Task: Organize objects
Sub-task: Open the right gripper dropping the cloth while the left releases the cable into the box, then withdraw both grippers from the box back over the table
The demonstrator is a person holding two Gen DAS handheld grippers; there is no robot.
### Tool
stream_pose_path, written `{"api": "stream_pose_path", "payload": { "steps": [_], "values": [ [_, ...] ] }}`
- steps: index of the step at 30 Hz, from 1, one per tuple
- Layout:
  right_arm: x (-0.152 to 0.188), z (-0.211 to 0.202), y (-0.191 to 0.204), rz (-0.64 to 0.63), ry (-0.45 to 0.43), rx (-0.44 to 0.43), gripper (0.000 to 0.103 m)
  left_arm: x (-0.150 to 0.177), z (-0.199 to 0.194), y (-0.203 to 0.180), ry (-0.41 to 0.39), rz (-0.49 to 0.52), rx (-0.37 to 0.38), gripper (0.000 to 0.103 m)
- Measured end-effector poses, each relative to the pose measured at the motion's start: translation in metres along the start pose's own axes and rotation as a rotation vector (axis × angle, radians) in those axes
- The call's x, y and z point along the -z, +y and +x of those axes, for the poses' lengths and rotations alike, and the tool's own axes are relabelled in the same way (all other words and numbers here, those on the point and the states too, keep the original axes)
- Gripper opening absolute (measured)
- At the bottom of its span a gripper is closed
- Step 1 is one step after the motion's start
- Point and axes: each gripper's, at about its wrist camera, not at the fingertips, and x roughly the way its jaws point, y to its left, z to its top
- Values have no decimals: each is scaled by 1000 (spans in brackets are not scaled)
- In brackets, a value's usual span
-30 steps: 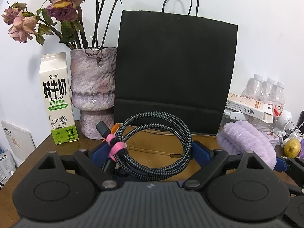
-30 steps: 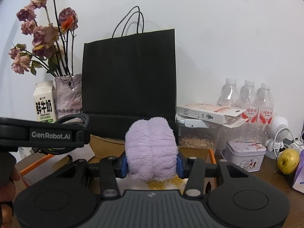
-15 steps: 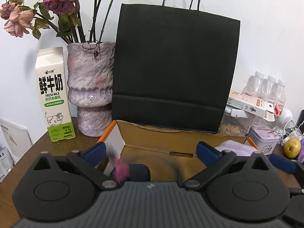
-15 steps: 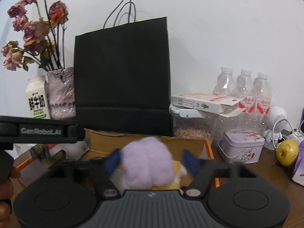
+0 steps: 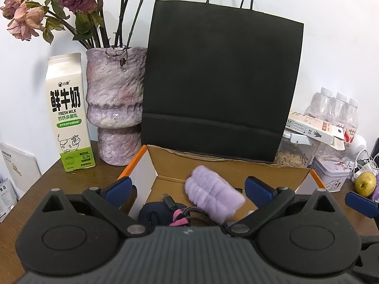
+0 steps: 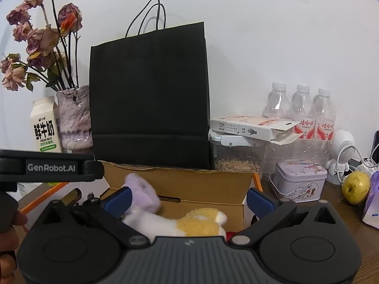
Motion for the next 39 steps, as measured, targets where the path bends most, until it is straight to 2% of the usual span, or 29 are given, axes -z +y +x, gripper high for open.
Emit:
{"api": "stream_pose_path", "payload": {
  "steps": [19,27,39],
  "values": [
    [4,-22,2,-28,-2,-4,103,9,-14,-3,3,10,18,103],
    [11,-41,2,-58,-18,-6,103,21,-31,0,-18,-13,14,103],
    [32,-80,1,-67,-53,-19,103,47,-63,-1,-17,5,23,103]
  ]
}}
